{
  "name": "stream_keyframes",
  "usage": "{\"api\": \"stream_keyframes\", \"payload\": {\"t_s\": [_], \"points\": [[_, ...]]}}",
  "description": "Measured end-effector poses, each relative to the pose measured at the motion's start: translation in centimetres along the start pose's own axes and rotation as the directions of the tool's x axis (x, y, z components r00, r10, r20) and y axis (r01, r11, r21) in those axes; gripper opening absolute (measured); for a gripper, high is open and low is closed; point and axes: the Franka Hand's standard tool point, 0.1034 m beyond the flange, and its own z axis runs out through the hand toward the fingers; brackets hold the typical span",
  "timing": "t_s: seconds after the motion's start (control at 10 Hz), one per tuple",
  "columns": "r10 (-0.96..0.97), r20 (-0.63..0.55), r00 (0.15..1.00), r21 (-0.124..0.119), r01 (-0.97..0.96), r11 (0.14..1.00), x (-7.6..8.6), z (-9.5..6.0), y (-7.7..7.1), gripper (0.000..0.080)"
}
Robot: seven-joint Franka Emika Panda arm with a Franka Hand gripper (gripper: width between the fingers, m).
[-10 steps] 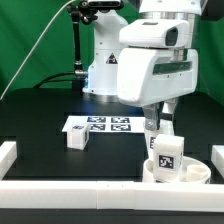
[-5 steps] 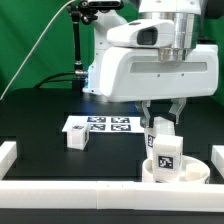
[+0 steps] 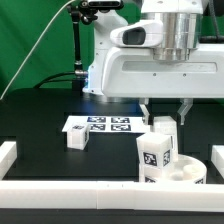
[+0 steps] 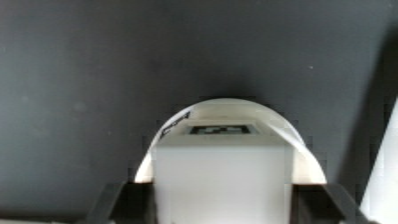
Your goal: Assemble stool
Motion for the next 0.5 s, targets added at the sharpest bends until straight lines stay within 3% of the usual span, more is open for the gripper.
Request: {"api": "stream_keyframes", "payload": {"t_s": [0.3,0.4,0.5], "points": [[0.072,0.001,0.997,0.000,-0.072,0.997,-0.04,0.05,-0.23,0.0337],[0.071,0.001,0.997,0.000,-0.071,0.997,-0.04,0.04,-0.19,0.0510],[0.073,0.014,0.997,0.006,-0.073,0.997,-0.19,-0.79,-0.10,0.0510]]}}
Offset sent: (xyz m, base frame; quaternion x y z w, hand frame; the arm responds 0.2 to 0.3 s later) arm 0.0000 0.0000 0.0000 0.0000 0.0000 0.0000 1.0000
